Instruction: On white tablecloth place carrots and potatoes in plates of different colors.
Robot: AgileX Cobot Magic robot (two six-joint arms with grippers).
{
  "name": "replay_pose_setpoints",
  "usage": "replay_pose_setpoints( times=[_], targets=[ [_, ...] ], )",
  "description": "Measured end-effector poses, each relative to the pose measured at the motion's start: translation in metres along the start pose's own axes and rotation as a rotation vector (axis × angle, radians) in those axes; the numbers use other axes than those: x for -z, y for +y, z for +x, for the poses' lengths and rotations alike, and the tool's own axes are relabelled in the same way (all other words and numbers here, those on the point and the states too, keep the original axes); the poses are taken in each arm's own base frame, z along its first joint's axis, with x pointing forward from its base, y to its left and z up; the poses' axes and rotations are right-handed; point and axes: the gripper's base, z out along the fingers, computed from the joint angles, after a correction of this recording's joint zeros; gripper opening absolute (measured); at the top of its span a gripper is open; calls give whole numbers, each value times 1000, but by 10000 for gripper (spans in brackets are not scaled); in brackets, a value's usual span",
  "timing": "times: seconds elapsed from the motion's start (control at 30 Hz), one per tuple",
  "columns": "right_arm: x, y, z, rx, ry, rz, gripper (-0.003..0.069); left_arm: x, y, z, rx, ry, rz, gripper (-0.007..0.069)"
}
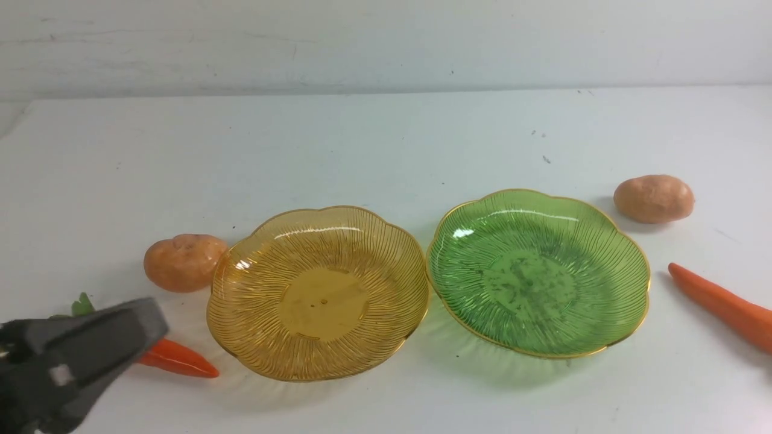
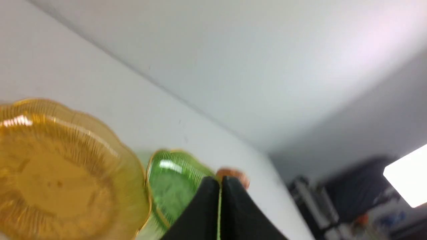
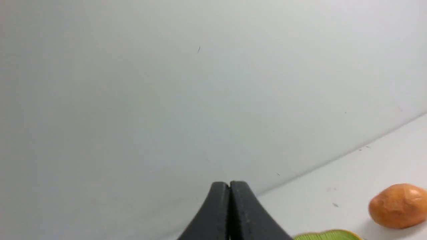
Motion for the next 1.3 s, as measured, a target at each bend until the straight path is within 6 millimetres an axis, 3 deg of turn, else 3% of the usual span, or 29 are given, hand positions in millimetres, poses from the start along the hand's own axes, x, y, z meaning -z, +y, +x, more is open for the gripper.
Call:
replay_pose_setpoints(
  times=[0.1, 0.2, 0.3, 0.47, 0.57, 0.73, 0.87, 1.0, 1.2, 1.3],
  targets=[
    [-12, 34, -24, 275, 249, 29, -15, -26, -5, -20, -167, 387, -87, -3],
    [-33, 34, -23, 415, 578, 150, -15, -56, 12, -46, -258, 669, -254, -3],
    [-51, 17, -10, 441, 841, 267, -15, -79, 34, -66, -268, 746, -423, 7],
    [-67, 1, 3, 449, 1017, 349, -15, -106, 65, -71, -277, 799, -549, 104],
    [-72, -2, 6, 443, 1053, 362, -15, -123, 84, -73, -307, 803, -607, 210],
    [-72, -3, 6, 444, 1055, 363, -15, -154, 117, -66, -285, 853, -660, 486],
    [-72, -3, 6, 444, 1055, 363, -15, -169, 145, -67, -506, 897, -707, 633],
    [-72, -2, 6, 444, 1052, 363, -15, -180, 154, -67, -663, 914, -676, 619],
    [-73, -2, 5, 446, 1039, 360, -15, -196, 143, -48, -1033, 1104, -465, 494],
    [-73, -2, 5, 446, 1039, 360, -15, -197, 141, -45, -1092, 1152, -423, 453]
  ],
)
